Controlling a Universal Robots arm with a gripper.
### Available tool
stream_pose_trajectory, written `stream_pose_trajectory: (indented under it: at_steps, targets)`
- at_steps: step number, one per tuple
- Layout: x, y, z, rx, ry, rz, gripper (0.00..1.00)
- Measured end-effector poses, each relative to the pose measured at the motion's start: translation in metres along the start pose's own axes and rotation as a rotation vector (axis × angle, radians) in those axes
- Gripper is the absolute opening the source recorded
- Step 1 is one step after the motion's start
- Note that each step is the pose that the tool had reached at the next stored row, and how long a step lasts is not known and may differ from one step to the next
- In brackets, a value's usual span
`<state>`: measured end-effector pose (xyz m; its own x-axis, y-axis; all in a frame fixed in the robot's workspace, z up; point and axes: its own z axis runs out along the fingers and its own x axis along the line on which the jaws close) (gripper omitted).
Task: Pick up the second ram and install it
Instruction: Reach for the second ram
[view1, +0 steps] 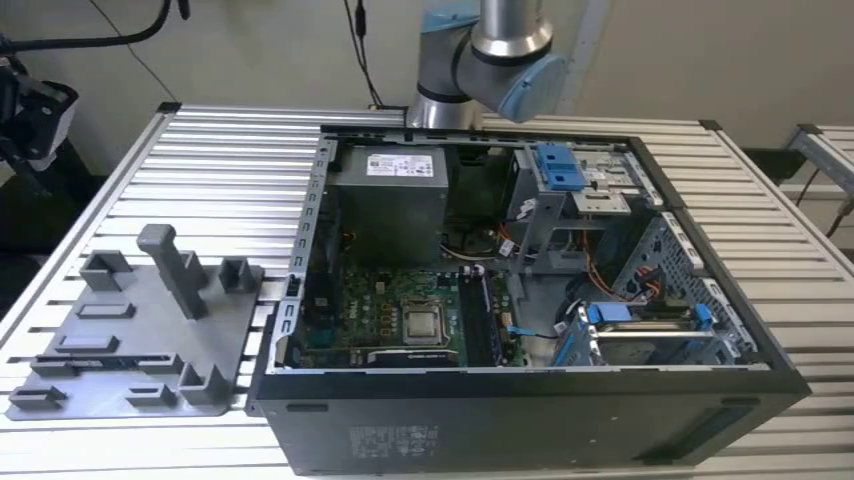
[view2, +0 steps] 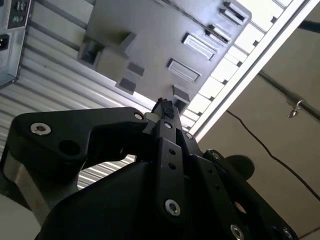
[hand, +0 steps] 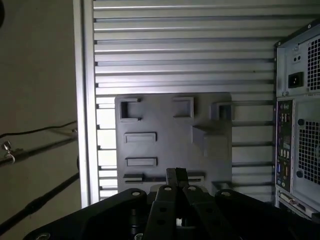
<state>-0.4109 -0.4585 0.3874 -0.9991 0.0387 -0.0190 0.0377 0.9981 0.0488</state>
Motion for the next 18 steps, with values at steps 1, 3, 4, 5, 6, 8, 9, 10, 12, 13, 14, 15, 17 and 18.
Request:
stream_pose_trajectory:
  at_steps: [1,3,4,5,6,8,9,10,12,13,14,15,17,18]
  targets:
    - [0.0002,-0.0021,0.0000,0.0000,0.0001,0.000,0.11]
    - [0.0003,-0.0070,-0.0001,0.0000,0.0000,0.000,0.11]
    - [0.0003,-0.0097,-0.0001,0.0000,0.0000,0.000,0.11]
    - [0.0001,-0.0127,-0.0002,0.0000,0.0001,0.000,0.11]
    - [0.0000,-0.0155,-0.0002,0.0000,0.0000,0.000,0.11]
    - [-0.0001,-0.0210,-0.0003,0.0000,0.0000,0.000,0.11]
    - [-0.0002,-0.0241,-0.0004,0.0001,0.0001,0.000,0.11]
    - [-0.0003,-0.0268,-0.0004,0.0000,0.0000,0.000,0.11]
    - [-0.0004,-0.0319,-0.0005,0.0000,0.0001,0.000,0.11]
    - [-0.0005,-0.0345,-0.0005,0.0000,0.0000,0.000,0.11]
    - [-0.0005,-0.0369,-0.0005,0.0000,0.0000,0.000,0.11]
    - [-0.0005,-0.0393,-0.0005,0.0000,0.0000,0.000,0.11]
    - [-0.0004,-0.0420,-0.0006,0.0000,0.0001,0.000,0.11]
    - [-0.0003,-0.0421,-0.0006,0.0001,0.0001,0.000,0.11]
